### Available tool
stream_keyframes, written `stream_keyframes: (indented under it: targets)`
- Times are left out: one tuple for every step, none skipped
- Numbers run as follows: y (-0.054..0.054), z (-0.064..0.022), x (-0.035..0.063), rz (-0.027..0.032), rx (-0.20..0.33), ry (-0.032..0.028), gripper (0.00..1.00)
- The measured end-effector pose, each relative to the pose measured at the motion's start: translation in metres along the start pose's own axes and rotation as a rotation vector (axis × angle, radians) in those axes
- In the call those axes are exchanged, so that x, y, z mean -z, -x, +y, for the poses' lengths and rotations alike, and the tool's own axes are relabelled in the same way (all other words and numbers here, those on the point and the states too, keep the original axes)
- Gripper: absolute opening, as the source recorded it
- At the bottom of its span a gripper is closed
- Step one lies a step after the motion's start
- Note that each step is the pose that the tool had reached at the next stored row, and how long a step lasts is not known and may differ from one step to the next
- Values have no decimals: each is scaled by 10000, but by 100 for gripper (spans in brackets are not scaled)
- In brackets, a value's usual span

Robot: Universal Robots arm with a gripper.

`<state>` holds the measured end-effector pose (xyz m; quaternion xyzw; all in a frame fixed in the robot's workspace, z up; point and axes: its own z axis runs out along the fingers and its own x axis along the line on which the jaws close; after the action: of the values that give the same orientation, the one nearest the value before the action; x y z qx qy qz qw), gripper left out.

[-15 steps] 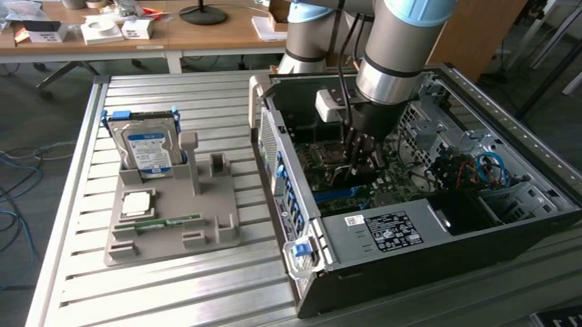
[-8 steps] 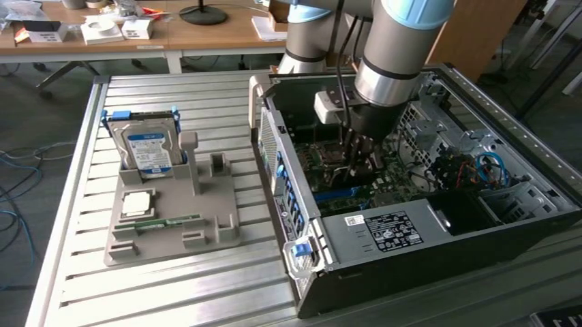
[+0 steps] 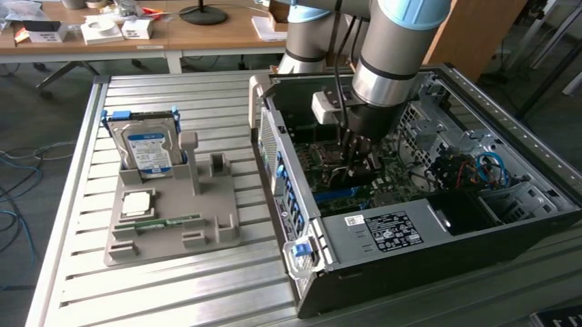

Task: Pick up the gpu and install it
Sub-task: 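Insert the gpu into the slot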

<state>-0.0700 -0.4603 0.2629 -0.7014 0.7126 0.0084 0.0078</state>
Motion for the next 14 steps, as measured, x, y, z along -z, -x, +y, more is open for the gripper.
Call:
stream_keyframes:
  targets:
    - [0, 0, 0, 0, 0, 1, 26]
    - [0, 0, 0, 0, 1, 1, 26]
    - [0, 0, 0, 0, 0, 0, 26]
    - [0, 0, 0, 0, 0, 0, 26]
    - [0, 0, 0, 0, 0, 1, 26]
    - [0, 0, 0, 0, 1, 0, 26]
    - [0, 0, -1, 1, 0, 0, 26]
    - [-1, 0, -4, 0, 0, 0, 26]
    - [0, 0, -7, -2, 0, 0, 26]
    - [0, 0, -11, -4, 1, 0, 26]
    - [0, 0, -14, -3, 0, 1, 26]
    - [0, 0, -17, -4, 0, 0, 26]
    - [0, 0, -26, -6, 0, -1, 26]
    - [-1, 0, -33, -5, 0, 0, 26]
